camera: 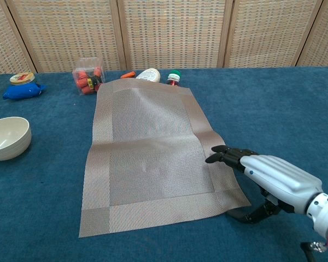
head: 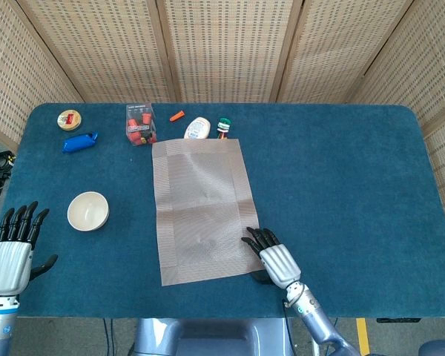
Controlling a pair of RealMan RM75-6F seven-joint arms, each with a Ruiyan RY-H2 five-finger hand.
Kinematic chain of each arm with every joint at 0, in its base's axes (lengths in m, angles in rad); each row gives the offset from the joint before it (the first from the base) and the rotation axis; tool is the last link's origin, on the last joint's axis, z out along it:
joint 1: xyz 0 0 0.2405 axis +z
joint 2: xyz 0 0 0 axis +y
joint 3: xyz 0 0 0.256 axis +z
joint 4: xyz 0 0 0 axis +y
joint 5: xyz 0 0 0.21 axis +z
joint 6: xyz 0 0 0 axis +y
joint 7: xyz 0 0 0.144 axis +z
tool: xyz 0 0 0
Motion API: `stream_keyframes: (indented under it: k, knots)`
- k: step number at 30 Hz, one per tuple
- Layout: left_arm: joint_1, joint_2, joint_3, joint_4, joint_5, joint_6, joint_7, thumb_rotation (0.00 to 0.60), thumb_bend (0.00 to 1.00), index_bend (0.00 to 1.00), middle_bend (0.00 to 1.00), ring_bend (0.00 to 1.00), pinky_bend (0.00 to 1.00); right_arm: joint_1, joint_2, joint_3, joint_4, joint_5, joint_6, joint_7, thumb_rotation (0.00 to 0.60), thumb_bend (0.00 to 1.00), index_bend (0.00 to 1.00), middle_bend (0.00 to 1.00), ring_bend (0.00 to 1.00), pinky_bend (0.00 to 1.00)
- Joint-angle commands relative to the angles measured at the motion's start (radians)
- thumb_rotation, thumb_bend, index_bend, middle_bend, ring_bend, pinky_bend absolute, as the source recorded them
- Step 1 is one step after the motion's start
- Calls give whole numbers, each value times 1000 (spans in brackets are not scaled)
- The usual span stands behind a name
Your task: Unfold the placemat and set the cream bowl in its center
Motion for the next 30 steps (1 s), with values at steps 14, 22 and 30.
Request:
stream_keyframes:
  k: [14, 22, 30]
  knots:
    - [2, 1, -4, -2, 1, -6, -7, 600, 131, 107, 0, 0, 0, 2, -15, 0, 47, 21, -1, 7, 600, 541, 186, 0, 0, 42]
    - [3, 2, -8, -1, -3, -8, -14, 600, 131, 116, 0, 0, 0, -5, -48, -1, 94, -8, 51, 47, 600, 649, 198, 0, 0, 104]
    - [4, 2, -9, -1, -1, -9, -12, 600, 131, 119, 0, 0, 0, -7, -47, -4, 109, -26, 74, 108, 600, 502, 198, 0, 0, 106]
